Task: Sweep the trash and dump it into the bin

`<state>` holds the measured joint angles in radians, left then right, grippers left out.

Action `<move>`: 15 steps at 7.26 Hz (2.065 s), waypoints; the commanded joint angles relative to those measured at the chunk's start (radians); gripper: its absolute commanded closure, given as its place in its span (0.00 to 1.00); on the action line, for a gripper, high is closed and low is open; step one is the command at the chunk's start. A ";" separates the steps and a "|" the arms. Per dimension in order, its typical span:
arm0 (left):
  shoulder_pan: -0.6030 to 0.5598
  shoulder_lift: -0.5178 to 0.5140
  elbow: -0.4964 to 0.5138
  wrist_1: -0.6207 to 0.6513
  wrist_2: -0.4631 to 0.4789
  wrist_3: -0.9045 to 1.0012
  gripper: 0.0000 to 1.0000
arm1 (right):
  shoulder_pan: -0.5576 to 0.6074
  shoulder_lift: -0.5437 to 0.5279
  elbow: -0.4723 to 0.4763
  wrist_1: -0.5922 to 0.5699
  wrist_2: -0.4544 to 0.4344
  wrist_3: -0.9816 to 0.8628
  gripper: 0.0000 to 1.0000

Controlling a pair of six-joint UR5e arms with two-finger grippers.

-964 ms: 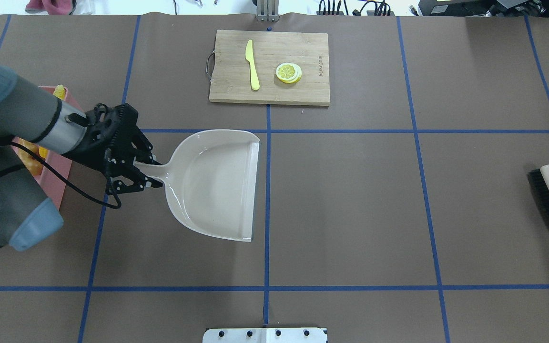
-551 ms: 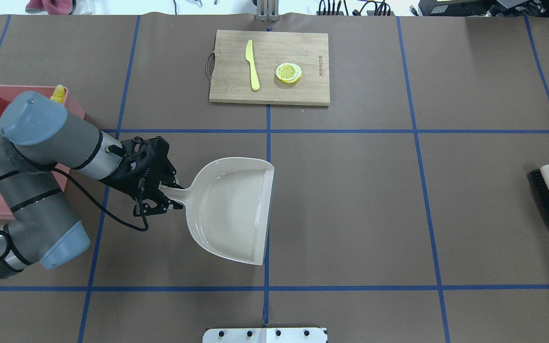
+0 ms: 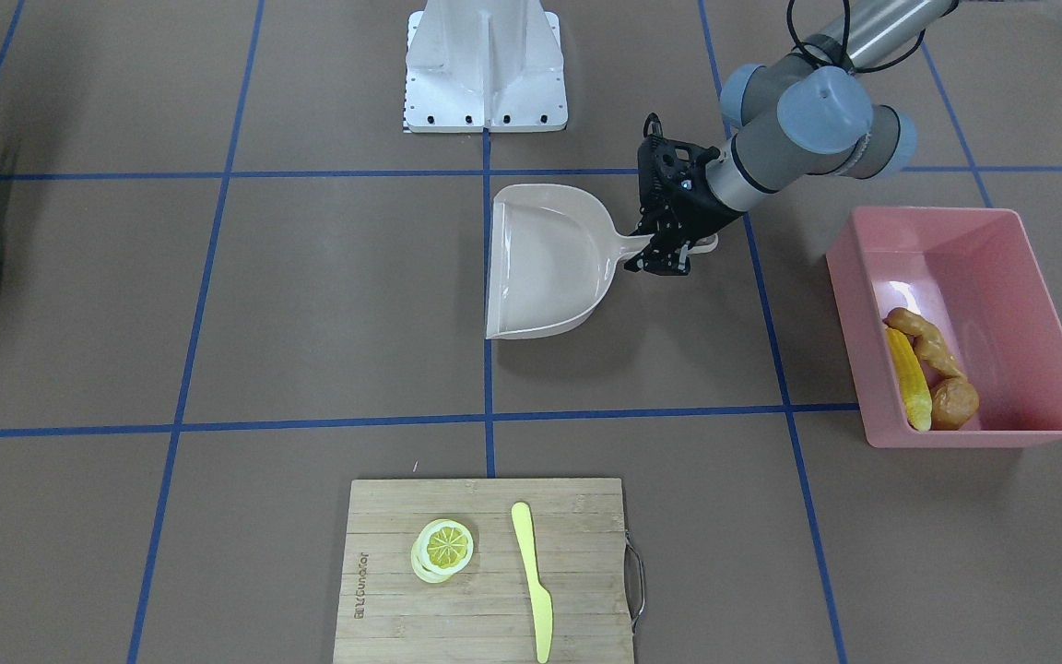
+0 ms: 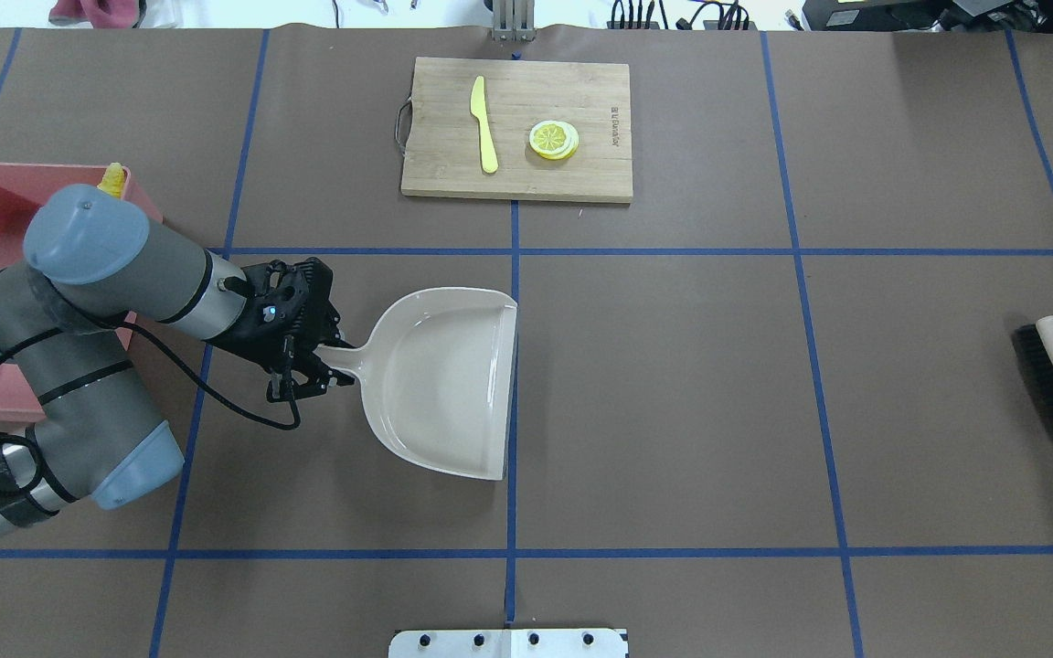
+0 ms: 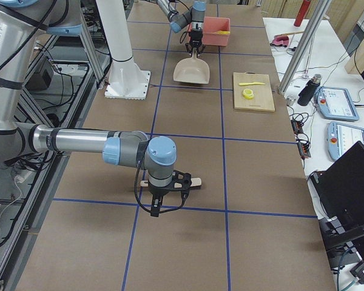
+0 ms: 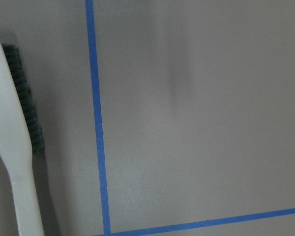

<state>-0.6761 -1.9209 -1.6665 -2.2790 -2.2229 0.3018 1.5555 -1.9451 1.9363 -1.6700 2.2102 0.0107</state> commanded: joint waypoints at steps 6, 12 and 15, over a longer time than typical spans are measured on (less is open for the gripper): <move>-0.002 -0.018 0.065 -0.007 0.006 -0.003 1.00 | 0.000 0.000 0.000 -0.001 0.002 0.000 0.00; 0.004 -0.041 0.089 -0.042 0.014 -0.082 1.00 | 0.000 0.005 0.010 0.003 0.025 0.002 0.00; 0.007 -0.038 0.117 -0.102 0.040 -0.076 1.00 | 0.000 -0.003 -0.003 -0.001 0.054 0.000 0.00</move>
<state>-0.6699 -1.9602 -1.5547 -2.3666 -2.1906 0.2230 1.5555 -1.9409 1.9415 -1.6702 2.2592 0.0120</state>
